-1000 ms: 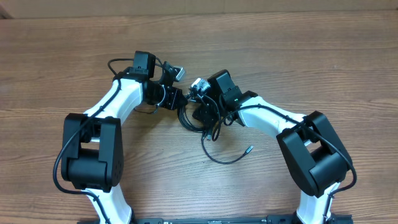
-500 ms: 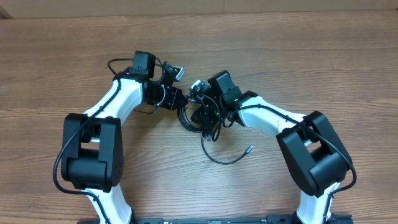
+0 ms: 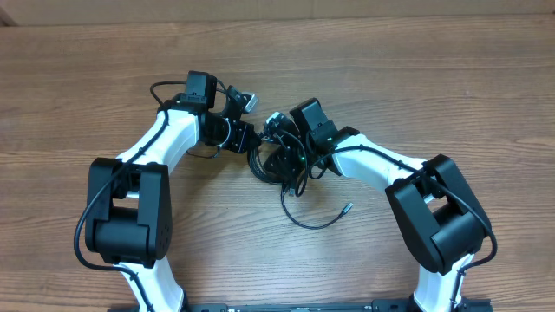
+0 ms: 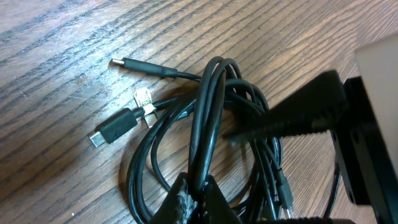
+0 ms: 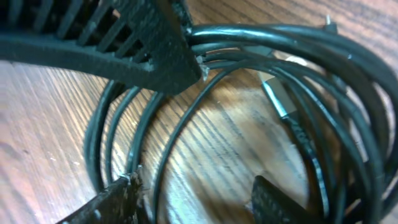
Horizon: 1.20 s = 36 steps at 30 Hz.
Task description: Untangle cables
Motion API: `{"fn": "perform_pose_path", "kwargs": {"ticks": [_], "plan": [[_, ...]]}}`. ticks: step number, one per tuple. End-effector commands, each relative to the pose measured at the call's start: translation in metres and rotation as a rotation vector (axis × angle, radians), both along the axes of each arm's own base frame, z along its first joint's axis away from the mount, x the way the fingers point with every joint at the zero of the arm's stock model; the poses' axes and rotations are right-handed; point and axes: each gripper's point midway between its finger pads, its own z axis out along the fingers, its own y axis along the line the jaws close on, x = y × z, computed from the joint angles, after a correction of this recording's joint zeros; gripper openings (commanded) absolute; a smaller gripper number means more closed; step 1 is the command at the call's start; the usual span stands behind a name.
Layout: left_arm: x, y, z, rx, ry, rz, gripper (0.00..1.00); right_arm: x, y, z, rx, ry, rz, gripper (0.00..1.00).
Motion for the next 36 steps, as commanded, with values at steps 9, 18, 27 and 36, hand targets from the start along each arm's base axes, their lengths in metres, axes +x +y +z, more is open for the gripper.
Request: {"fn": "perform_pose_path", "kwargs": {"ticks": [9,18,27,36], "plan": [[0.008,0.003,0.001,0.007,0.002,0.035,0.04,-0.017,0.005,-0.001,0.039,0.185,-0.134,0.48],[0.01,0.008,-0.003,0.038,0.009,0.062,0.04,0.015,0.01,0.075,0.12,-0.056,-0.051,0.56],[0.011,0.008,-0.002,0.037,0.006,0.062,0.04,0.027,-0.003,0.053,0.0,-0.187,0.01,0.65],[0.01,0.007,-0.002,0.033,0.006,0.06,0.04,0.024,-0.003,0.019,-0.04,-0.139,0.035,0.65]]}}
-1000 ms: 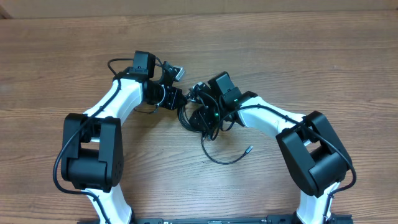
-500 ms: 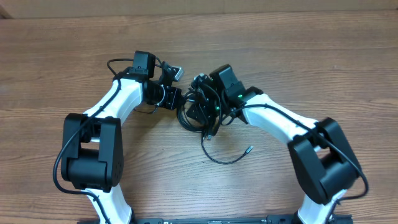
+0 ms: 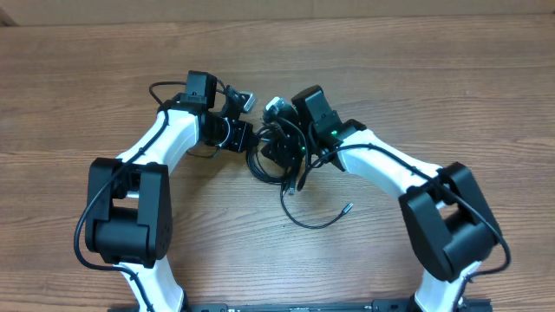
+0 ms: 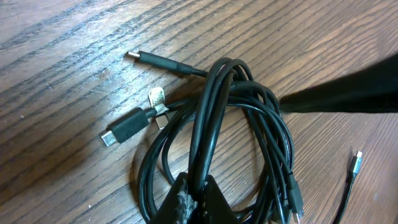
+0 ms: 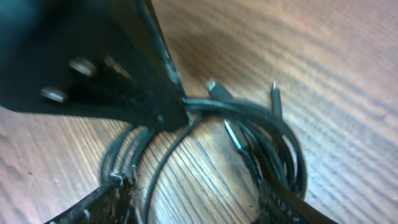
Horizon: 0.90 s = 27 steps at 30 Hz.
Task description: Untangle cables
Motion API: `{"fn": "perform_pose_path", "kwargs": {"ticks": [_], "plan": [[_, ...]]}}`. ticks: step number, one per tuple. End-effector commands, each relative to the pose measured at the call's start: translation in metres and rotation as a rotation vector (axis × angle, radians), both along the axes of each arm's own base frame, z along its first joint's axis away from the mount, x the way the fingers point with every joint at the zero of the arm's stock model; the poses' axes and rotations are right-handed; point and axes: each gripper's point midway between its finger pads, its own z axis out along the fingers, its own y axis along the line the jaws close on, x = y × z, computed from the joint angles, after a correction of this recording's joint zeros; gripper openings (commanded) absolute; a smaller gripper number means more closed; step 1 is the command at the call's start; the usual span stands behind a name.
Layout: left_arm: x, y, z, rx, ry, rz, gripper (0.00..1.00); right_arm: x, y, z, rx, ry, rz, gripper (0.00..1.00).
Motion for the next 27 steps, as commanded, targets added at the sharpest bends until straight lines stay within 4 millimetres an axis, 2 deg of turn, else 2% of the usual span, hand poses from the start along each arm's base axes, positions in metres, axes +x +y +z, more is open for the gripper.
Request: {"fn": "perform_pose_path", "kwargs": {"ticks": [1,13,17,22,27], "plan": [[0.007,0.001,0.003,-0.007,-0.005,0.016,0.04,-0.002,-0.003,-0.018,-0.043,0.003,0.035,0.66],[-0.004,-0.017,0.018,-0.125,-0.059,-0.136,0.04,-0.003,-0.004,-0.02,-0.068,-0.034,0.097,0.73],[-0.006,-0.015,0.018,-0.118,-0.065,-0.155,0.04,-0.004,-0.007,-0.022,-0.1,-0.07,0.15,0.7],[-0.003,-0.006,0.018,-0.119,-0.062,-0.134,0.04,0.009,-0.014,-0.022,-0.152,-0.125,0.113,0.75],[-0.003,-0.006,0.02,-0.135,-0.062,-0.132,0.04,0.01,-0.015,-0.024,-0.168,-0.149,0.145,0.73]]}}
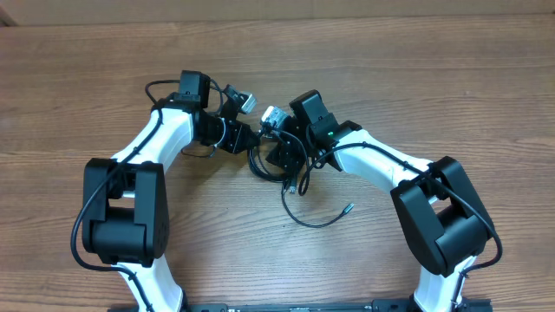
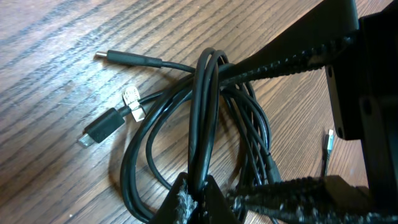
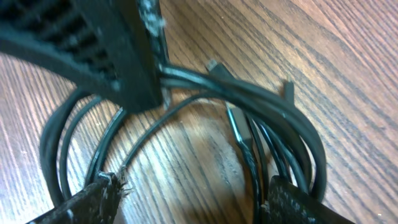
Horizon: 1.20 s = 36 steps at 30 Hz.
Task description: Untangle cables
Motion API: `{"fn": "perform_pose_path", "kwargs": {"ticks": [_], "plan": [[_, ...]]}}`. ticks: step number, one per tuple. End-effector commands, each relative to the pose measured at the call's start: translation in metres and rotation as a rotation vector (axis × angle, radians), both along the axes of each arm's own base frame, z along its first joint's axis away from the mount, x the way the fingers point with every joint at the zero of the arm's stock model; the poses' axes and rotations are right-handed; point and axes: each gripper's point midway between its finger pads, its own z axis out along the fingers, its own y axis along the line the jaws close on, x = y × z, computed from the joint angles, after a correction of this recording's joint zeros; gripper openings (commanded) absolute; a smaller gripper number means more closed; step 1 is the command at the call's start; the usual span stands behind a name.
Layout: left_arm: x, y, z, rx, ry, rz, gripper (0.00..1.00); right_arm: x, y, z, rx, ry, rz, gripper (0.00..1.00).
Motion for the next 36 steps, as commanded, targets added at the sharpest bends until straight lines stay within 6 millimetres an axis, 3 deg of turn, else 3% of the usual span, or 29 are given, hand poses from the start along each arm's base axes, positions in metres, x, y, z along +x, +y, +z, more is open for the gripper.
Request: {"fn": "perform_pose_path", "kwargs": {"ticks": [1,5,9,17,23,29,32,36], "plan": [[0.004,-0.003,0.008,-0.047,-0.021,-0.022,0.04,0.008,-0.006,-0.006,-0.041,-0.037,-0.001,0.72],[0.004,-0.004,0.009,-0.054,-0.021,-0.024,0.04,0.013,-0.007,-0.013,-0.052,-0.049,-0.011,0.65],[0.004,-0.004,0.009,-0.054,-0.021,-0.024,0.04,0.018,-0.004,-0.011,-0.038,-0.072,-0.012,0.42],[0.004,-0.004,0.009,-0.054,-0.021,-0.024,0.04,0.023,0.0,-0.006,-0.021,-0.1,-0.013,0.3],[0.004,-0.004,0.009,-0.055,-0.022,-0.024,0.04,0.02,0.002,-0.007,-0.02,-0.094,-0.005,0.31],[0.004,-0.004,0.009,-0.055,-0.023,-0.024,0.04,0.002,0.003,-0.016,-0.059,-0.034,0.013,0.31],[0.005,-0.004,0.01,-0.055,-0.024,-0.024,0.04,0.008,-0.004,-0.019,-0.105,-0.063,-0.017,0.38],[0.005,-0.004,0.009,-0.054,-0.024,-0.024,0.04,0.016,0.001,-0.012,-0.083,-0.105,-0.02,0.46]]}}
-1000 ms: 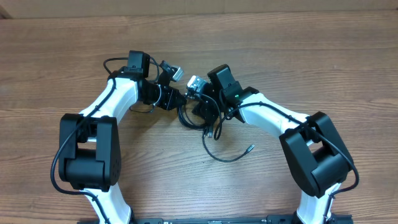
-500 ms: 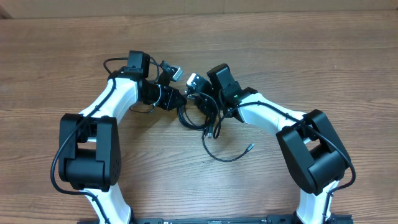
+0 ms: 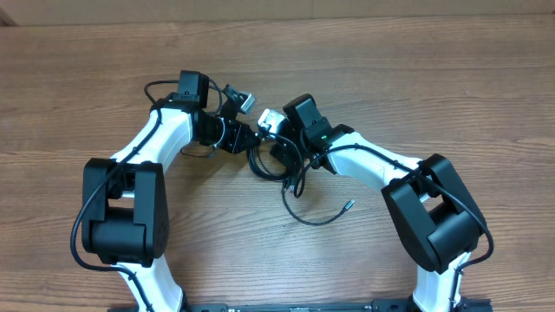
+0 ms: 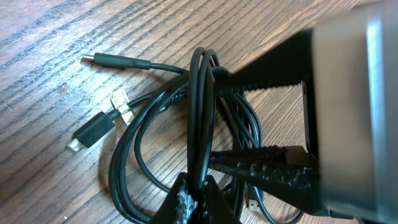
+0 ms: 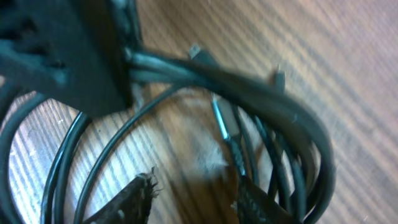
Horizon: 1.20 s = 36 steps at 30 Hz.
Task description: Untangle cables
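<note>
A tangled bundle of black cables lies at the table's middle. My left gripper is shut on several of its strands, which rise taut from between the fingers in the left wrist view as a loop. My right gripper stands open right against the bundle from the other side, wood showing between its fingertips and the thick strands just beyond them. Its ridged fingers straddle the coil in the left wrist view. Two plug ends lie loose beside the coil.
One thin cable trails out toward me and ends in a small plug on the wooden table. Both arms' elbows sit low at the near left and right.
My right gripper's jaws stand narrower than before, and it has shifted a little closer to the left gripper. The left gripper keeps its hold on the strands.
All along my left gripper held the same strands. My right gripper was open down in the coil, then stood back from it, then was back at the coil wide open, and now is closer in with narrower jaws.
</note>
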Motion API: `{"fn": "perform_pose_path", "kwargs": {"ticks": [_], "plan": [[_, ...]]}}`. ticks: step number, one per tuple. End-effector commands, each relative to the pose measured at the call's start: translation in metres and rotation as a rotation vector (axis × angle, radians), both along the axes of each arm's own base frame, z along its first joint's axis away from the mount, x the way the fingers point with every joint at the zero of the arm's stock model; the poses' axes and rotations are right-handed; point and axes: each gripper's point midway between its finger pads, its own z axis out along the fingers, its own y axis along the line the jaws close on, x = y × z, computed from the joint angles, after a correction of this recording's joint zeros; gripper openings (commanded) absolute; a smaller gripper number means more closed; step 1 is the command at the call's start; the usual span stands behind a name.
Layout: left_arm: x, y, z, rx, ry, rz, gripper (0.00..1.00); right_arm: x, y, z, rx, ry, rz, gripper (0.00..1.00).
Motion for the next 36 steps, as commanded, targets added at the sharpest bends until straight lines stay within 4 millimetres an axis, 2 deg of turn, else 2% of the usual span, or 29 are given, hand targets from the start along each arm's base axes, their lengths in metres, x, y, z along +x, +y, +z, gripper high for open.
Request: {"fn": "perform_pose_path", "kwargs": {"ticks": [1,13,24,29,36], "plan": [[0.005,-0.002,0.007,-0.031,-0.025,-0.018,0.04,0.008,0.001,0.001,-0.003,-0.038,-0.012,0.47],[0.005,-0.002,0.007,-0.031,-0.026,-0.018,0.04,0.013,0.008,0.004,0.016,-0.069,-0.007,0.55],[0.005,-0.002,0.007,-0.031,-0.025,-0.018,0.04,0.02,-0.002,-0.023,-0.001,-0.04,-0.035,0.56],[0.005,-0.002,0.007,-0.031,-0.026,-0.018,0.04,0.025,-0.005,-0.022,0.045,-0.001,-0.13,0.57],[0.005,-0.002,0.007,-0.031,-0.025,-0.018,0.04,0.011,-0.012,-0.033,0.027,0.092,-0.172,0.59]]}}
